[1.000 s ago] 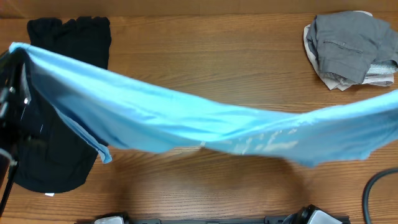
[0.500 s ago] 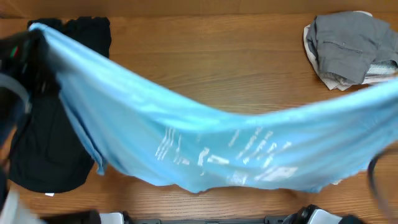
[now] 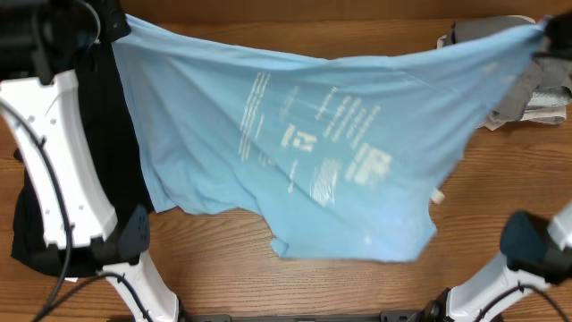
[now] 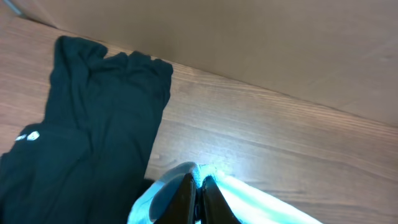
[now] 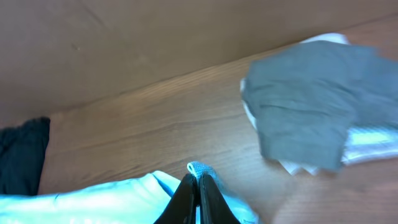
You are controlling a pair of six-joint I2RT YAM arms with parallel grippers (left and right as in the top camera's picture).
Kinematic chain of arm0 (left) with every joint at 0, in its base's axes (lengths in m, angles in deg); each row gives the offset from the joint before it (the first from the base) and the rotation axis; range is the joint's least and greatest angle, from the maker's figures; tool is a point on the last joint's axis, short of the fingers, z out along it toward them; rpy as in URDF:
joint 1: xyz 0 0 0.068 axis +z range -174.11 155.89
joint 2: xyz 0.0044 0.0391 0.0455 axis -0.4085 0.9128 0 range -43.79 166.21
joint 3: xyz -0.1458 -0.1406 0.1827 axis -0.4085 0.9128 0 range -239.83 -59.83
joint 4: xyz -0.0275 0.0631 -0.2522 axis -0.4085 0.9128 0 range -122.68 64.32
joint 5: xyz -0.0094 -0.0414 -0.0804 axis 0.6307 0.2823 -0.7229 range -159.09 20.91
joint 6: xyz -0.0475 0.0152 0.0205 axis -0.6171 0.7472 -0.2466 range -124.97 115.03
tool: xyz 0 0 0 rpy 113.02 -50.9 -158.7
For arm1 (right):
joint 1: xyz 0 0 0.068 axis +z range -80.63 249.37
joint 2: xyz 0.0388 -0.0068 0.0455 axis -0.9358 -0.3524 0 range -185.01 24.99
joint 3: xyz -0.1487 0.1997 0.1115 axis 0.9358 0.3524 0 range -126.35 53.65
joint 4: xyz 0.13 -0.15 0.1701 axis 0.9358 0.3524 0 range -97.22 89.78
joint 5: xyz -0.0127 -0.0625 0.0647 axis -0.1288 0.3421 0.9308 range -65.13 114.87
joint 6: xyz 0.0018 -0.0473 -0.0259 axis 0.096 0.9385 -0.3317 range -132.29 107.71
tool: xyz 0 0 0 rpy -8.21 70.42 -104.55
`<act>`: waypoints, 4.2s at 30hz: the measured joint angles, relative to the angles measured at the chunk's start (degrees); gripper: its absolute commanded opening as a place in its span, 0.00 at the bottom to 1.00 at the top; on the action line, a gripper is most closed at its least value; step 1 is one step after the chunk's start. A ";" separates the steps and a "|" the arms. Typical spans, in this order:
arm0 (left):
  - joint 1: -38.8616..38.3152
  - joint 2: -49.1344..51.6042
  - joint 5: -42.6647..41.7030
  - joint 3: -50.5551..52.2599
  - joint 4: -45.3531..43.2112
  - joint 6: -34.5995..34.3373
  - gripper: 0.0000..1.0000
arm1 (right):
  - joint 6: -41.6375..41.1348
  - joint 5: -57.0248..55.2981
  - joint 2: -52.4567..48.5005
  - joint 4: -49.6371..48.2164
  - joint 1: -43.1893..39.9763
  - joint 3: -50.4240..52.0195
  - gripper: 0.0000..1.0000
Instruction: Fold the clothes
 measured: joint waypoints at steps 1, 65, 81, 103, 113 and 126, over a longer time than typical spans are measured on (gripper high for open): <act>0.00 1.51 0.09 0.00 -1.01 0.00 0.04 | 0.15 -0.02 -1.49 -1.03 1.03 0.02 0.04; -0.42 4.94 -3.54 -9.88 8.98 -0.35 1.00 | -12.02 -5.62 -12.85 5.81 17.66 -15.37 1.00; -3.89 1.36 -6.58 -8.76 12.20 1.77 1.00 | -14.99 -3.04 5.05 5.90 17.81 1.60 1.00; -7.58 -9.38 -2.60 30.82 11.74 3.34 0.98 | -20.94 -9.44 21.31 -4.85 28.13 57.22 1.00; -9.90 -9.38 -1.84 48.43 -0.37 3.28 0.96 | -24.55 -8.57 25.88 -18.12 28.20 82.14 1.00; -14.60 -9.44 -2.69 67.28 -13.55 0.15 0.97 | -27.54 -8.31 27.08 -23.74 28.20 89.26 1.00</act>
